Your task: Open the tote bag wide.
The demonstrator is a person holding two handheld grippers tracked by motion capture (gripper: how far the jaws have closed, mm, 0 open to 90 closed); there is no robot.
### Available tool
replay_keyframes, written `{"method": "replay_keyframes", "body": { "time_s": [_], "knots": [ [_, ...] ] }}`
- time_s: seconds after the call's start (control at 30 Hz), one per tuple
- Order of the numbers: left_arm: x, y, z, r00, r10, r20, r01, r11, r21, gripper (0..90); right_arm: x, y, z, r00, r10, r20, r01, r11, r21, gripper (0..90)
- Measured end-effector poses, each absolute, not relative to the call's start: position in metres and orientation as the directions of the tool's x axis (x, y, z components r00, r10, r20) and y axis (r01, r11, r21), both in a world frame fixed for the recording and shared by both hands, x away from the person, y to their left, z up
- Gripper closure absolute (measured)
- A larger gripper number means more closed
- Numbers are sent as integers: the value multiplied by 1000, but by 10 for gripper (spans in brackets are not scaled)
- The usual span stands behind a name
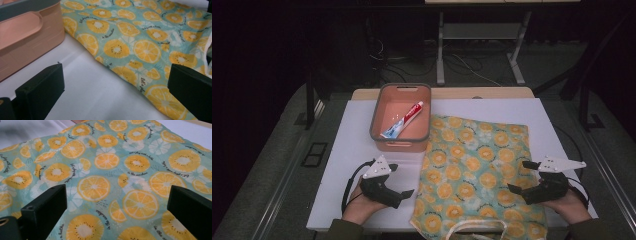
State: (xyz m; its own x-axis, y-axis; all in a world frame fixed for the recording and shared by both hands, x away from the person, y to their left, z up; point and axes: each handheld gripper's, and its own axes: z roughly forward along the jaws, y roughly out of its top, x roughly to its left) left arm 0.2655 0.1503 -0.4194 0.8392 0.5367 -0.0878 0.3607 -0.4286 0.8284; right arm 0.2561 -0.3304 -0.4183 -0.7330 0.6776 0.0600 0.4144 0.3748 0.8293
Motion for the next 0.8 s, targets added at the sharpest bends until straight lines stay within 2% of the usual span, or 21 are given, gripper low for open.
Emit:
{"method": "replay_keyframes", "body": {
  "time_s": [0.33, 0.8],
  "knots": [
    [263, 146, -420, 829, 553, -80, 370, -437, 820, 6, 255, -329, -418, -731, 680, 50, 408, 378, 831, 25],
    [284, 125, -421, 812, 580, -70, 377, -428, 821, 48, 256, -328, -419, -729, 683, 47, 409, 379, 830, 25]
  ]
}}
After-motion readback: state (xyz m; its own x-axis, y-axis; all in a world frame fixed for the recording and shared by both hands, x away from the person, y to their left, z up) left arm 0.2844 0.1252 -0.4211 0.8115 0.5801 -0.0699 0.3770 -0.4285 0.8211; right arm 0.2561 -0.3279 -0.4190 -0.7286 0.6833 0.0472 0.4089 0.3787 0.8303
